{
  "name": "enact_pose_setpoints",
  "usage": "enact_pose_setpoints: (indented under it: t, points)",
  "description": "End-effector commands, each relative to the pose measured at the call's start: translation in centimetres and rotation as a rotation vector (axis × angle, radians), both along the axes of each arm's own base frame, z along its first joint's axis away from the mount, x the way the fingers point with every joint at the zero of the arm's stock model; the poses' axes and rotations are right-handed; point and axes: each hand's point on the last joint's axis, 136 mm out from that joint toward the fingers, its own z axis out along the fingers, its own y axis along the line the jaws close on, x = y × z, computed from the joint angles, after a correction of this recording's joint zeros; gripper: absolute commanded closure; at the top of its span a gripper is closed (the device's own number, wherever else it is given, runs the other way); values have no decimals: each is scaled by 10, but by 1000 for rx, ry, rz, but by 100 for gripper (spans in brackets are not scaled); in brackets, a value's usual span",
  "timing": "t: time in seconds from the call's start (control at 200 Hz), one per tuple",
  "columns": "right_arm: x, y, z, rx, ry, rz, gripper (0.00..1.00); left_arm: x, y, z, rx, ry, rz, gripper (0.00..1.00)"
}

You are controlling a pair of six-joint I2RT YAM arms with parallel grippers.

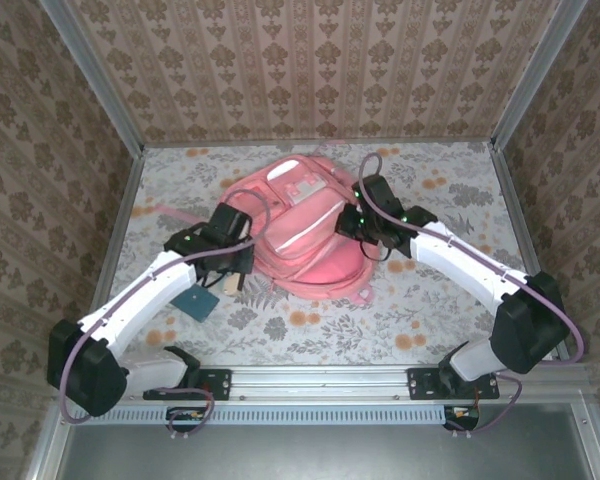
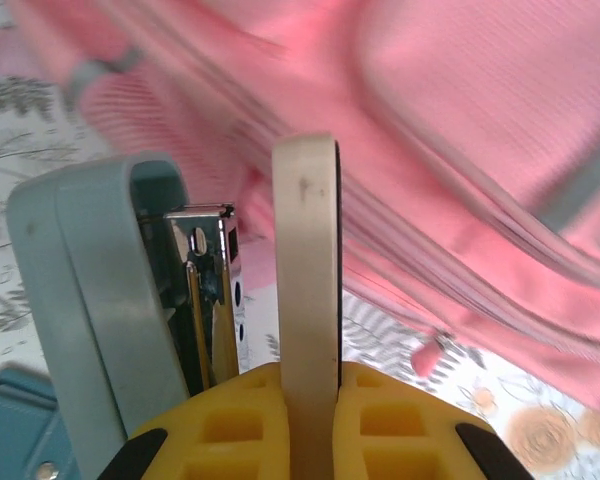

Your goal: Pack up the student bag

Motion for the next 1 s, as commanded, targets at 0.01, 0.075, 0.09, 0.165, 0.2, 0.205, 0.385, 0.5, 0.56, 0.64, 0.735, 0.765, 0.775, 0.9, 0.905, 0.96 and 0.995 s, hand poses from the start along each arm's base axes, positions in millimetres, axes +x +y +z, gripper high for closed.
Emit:
enact_pose_setpoints:
  t: [0.01,0.075,0.09,0.165,0.2,0.205,0.385,0.5,0.56,0.64,0.735,0.765,0.775,0.9,0.905,0.96,0.995]
  points:
    - [24,23,35,50,-83,54,100,-12,-21,11,16,-57,-68,95]
    - [32,30,40,63,-82,65,100,-17,-37,18,13,-83,-113,95]
    - [33,32,42,69,-85,68,100,-18,-41,20,9,-89,-126,95]
    - [41,40,44,93,-84,79,100,-25,-65,28,-26,-110,-194,95]
    - [44,43,46,104,-85,84,100,-29,-78,31,-44,-118,-236,95]
    - [45,44,47,107,-87,85,100,-29,-80,31,-47,-120,-243,95]
    - [55,58,54,196,-76,111,100,-37,-130,38,-36,-144,-396,95]
    - [56,61,57,240,-63,120,100,-33,-151,39,-6,-186,-459,95]
    - [57,62,56,273,-48,120,100,-29,-159,39,-2,-214,-480,95]
    - [58,59,55,337,-17,110,100,-24,-165,40,-1,-240,-491,96]
    - [60,56,55,389,7,105,100,-23,-174,43,-14,-262,-517,95]
    - [61,56,56,403,15,108,100,-23,-178,43,-19,-267,-530,96]
    - [61,56,56,408,18,110,100,-24,-180,43,-20,-270,-537,96]
    - [61,62,61,478,48,128,100,-25,-195,39,27,-313,-588,97]
    - [61,62,61,480,48,129,100,-24,-196,39,28,-315,-590,97]
    - [60,66,66,513,56,140,100,-23,-202,38,43,-327,-604,97]
    - [60,68,67,527,62,143,100,-20,-205,39,49,-337,-608,97]
